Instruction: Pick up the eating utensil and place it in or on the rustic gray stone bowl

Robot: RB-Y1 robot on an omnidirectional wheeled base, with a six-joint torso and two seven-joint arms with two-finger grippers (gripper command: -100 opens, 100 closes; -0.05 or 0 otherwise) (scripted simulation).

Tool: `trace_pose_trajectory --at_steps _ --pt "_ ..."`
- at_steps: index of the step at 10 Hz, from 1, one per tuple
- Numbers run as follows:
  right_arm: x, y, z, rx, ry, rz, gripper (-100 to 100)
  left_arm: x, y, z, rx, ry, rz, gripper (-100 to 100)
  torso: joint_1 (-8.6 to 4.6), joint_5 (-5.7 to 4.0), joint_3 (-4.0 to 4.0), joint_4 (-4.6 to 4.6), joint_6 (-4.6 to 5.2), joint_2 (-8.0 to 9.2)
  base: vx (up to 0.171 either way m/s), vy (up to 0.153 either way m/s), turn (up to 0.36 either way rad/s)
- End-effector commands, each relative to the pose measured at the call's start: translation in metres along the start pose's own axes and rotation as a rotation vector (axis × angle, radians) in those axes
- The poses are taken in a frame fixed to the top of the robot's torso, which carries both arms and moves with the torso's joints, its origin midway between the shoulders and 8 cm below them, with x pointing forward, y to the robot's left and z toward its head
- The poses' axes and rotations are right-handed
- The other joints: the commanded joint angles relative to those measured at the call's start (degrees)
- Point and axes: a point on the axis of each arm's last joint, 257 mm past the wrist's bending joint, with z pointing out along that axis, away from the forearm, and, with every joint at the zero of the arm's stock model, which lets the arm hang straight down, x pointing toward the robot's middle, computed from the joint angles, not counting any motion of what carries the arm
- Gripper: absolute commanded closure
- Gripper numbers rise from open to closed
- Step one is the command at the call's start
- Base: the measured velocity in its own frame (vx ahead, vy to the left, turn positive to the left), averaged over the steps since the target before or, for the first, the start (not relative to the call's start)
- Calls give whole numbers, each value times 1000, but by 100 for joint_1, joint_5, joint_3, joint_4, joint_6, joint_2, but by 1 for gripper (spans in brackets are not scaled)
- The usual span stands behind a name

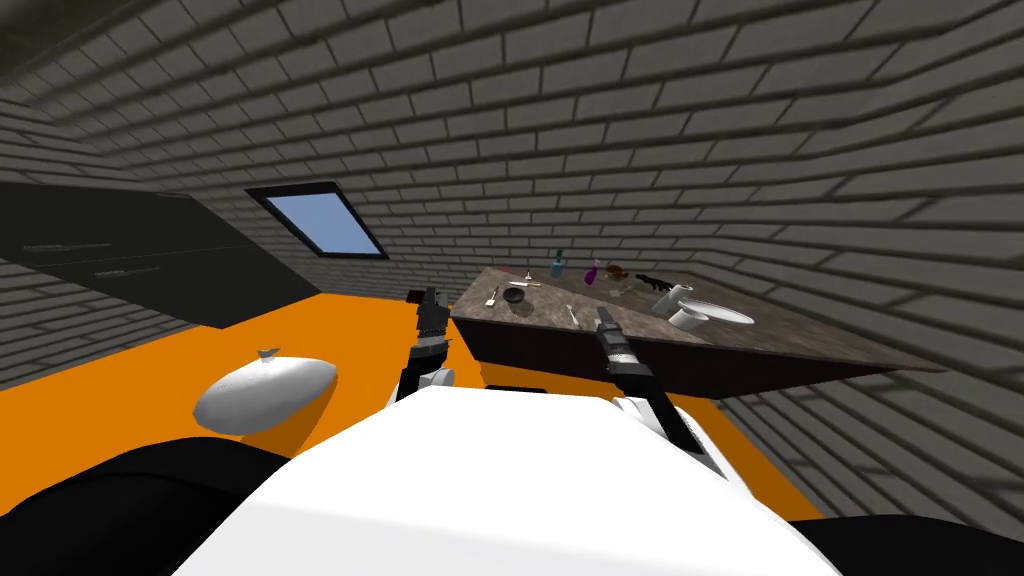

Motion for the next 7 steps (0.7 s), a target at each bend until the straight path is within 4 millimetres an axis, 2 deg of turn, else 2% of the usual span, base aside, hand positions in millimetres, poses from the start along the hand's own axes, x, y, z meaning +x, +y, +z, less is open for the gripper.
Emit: trace_pose_trajectory --at_steps 1,2,3,4,5,6,7 --pt "-12 -26 -6 80 14 -36 -100 0 0 0 0 0 0 0 0 0 0 0 0 0 -77 -7 339" --pt "-12 -27 -7 84 14 -36 -100 0 0 0 0 0 0 0 -3 0 3 1 -1 5 -61 -19 121" --pt "-19 -43 -13 137 22 -59 -100 0 0 0 0 0 0 0 -6 -1 1 1 3 2 -56 -8 231" --pt "-19 -43 -13 139 23 -59 -100 0 0 0 0 0 0 0 -4 -1 1 0 0 1 -41 -4 101" --pt "-28 -60 -21 194 30 -83 -100 0 0 0 0 0 0 0 -1 -1 -2 0 3 -5 -48 6 189" --pt "-28 -60 -21 194 30 -83 -100 0 0 0 0 0 0 0 0 0 -3 -1 0 -5 -41 2 132" --pt "-36 -76 -29 249 38 -107 -100 0 0 0 0 0 0 0 0 0 -4 -1 3 -7 -41 2 211"
